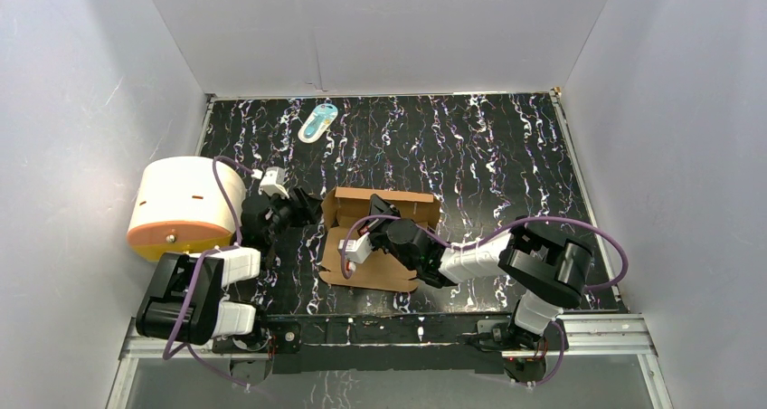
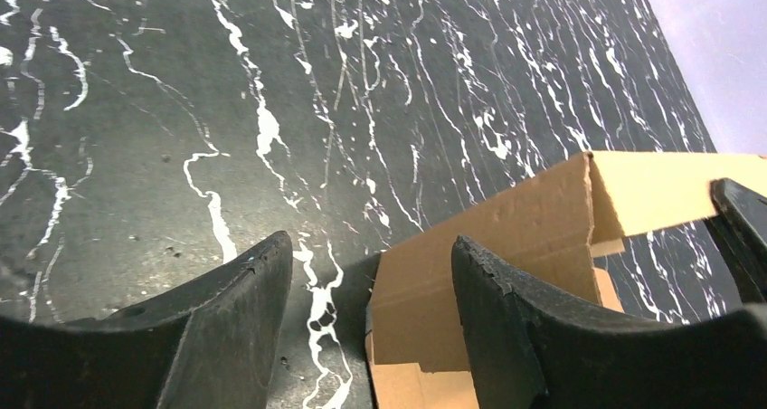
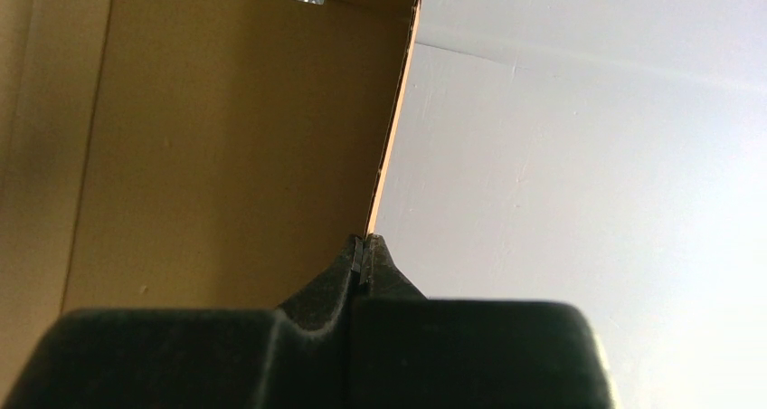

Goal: Fold the paper box

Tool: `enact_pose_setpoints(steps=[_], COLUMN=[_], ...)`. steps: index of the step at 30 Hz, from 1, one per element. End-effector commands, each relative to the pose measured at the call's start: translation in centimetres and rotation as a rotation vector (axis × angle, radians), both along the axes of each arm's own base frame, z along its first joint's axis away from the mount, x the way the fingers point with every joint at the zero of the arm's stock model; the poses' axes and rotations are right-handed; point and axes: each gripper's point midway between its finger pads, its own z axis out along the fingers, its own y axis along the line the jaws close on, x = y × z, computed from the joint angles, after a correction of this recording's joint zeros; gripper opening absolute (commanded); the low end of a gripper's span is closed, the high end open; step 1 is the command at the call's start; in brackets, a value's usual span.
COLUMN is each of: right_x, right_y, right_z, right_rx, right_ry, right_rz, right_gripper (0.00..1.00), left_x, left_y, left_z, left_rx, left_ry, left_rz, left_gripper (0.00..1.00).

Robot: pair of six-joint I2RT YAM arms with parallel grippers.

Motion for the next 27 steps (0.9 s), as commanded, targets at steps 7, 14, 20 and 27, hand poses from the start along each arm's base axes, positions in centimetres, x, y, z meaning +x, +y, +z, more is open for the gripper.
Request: enact_pose_setpoints(steps=[7,14,20,27], right_x=[-0.8,-0.8,-0.9,-1.0], right_y=[0.7,0.6,0.8,1.0], right_z=[-0.4,-0.8,-0.8,-1.0], right_rx=[-0.027,-0.045,-0.046,-0.053], right_ry=[0.036,0.039,0.039,0.052], right_rz=[0.045,0.043,0.052,0.064], right_gripper=[0.00,0.00,0.00,0.00], left_x=[-1.1,-1.5,-2.1,-2.1], left_y=[-2.4,-2.8,-3.2,-4.1], left_z=[2.0,1.5,1.0,1.1], left_rx=[-0.016,-0.014,-0.013,0.003], left_ry=[-0.108,-0.111,-0.107,-0.134], left_rz=[-0.173,-0.190,-0.214,-0.239], left_gripper=[0.63,0.63,0.63,0.63])
